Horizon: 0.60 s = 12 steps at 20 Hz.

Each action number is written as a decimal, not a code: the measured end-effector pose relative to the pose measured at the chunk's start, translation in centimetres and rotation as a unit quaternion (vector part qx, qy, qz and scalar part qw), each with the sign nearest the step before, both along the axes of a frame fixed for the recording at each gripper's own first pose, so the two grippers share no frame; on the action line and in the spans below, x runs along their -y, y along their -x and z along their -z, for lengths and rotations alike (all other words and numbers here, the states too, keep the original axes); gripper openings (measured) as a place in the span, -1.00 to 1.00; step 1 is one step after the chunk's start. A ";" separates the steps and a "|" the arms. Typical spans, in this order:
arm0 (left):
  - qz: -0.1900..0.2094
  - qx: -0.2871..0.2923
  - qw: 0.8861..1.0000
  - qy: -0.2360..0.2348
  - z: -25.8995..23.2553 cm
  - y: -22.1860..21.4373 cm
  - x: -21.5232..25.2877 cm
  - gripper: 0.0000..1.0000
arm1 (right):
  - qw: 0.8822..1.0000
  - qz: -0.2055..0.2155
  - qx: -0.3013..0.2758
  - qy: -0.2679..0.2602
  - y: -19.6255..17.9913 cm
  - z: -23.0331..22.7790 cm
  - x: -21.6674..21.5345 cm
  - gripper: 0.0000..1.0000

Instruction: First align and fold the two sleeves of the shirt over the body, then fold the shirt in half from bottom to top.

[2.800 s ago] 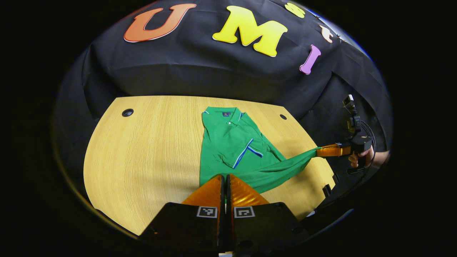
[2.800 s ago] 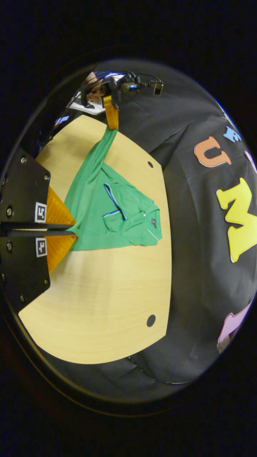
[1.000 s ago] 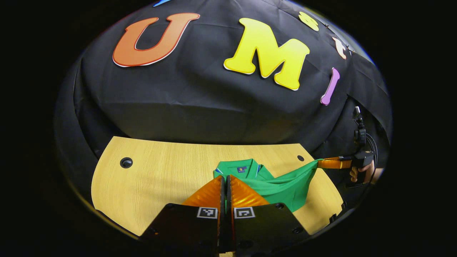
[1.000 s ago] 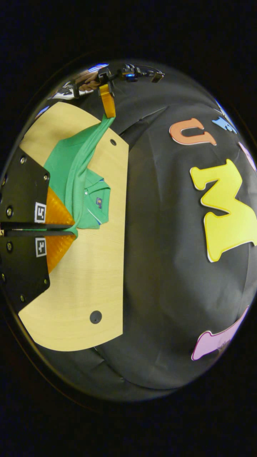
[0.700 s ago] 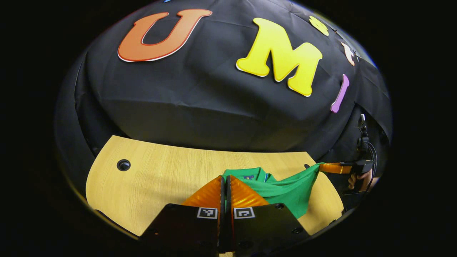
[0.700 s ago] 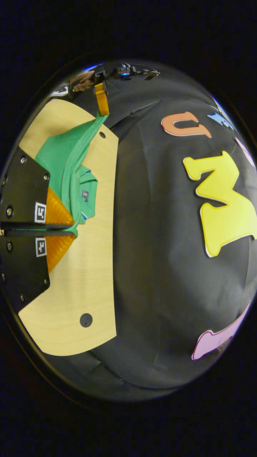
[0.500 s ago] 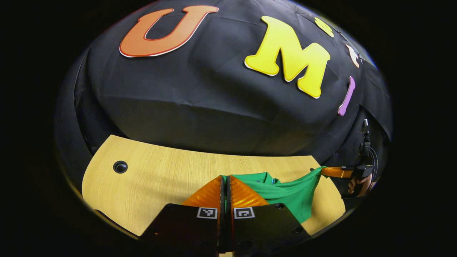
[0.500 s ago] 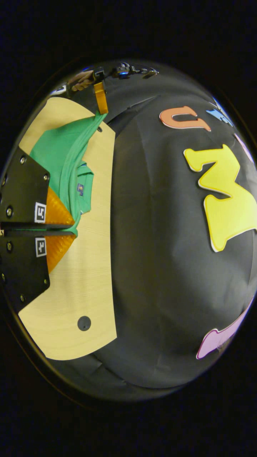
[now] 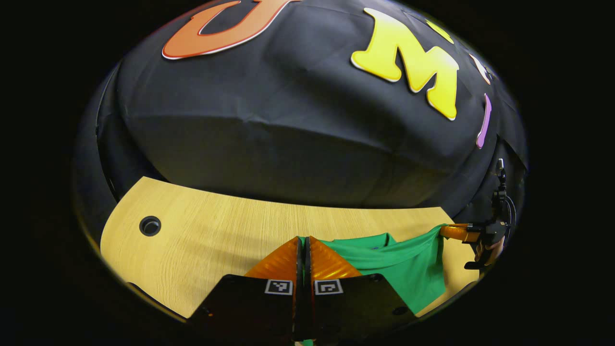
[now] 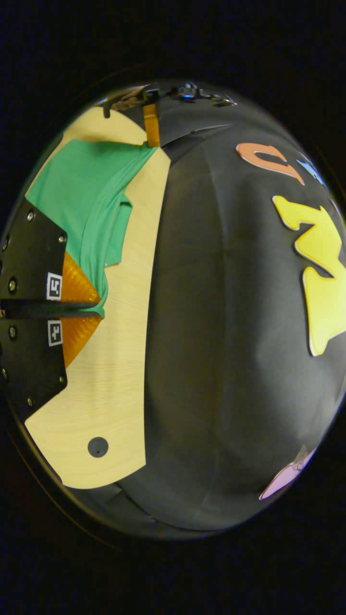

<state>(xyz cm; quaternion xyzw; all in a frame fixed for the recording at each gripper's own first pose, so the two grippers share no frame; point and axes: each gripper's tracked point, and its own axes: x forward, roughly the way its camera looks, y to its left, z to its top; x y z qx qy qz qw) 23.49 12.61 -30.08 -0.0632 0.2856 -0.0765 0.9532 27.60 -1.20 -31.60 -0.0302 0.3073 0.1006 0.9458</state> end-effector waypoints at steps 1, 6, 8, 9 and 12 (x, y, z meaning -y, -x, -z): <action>0.002 -0.007 1.000 -0.010 1.1 -0.4 -0.1 -0.94 | 1.000 0.000 -0.001 0.008 -0.4 0.8 -0.1 -0.99; -0.009 -0.015 0.999 -0.038 3.7 -2.0 -0.8 -0.94 | 0.999 0.007 -0.016 0.029 -1.0 3.5 0.0 -0.98; -0.009 -0.011 0.999 -0.044 3.6 -2.4 -0.5 -0.94 | 0.999 0.016 -0.013 0.033 -1.4 3.4 0.6 -0.98; -0.010 -0.009 0.999 -0.050 3.8 -2.5 -0.5 -0.94 | 0.999 0.019 -0.010 0.033 -1.6 3.3 0.9 -0.99; -0.016 -0.011 0.997 -0.070 4.3 -2.6 -0.8 -0.89 | 0.999 0.026 -0.008 0.047 -1.6 3.3 1.2 -0.88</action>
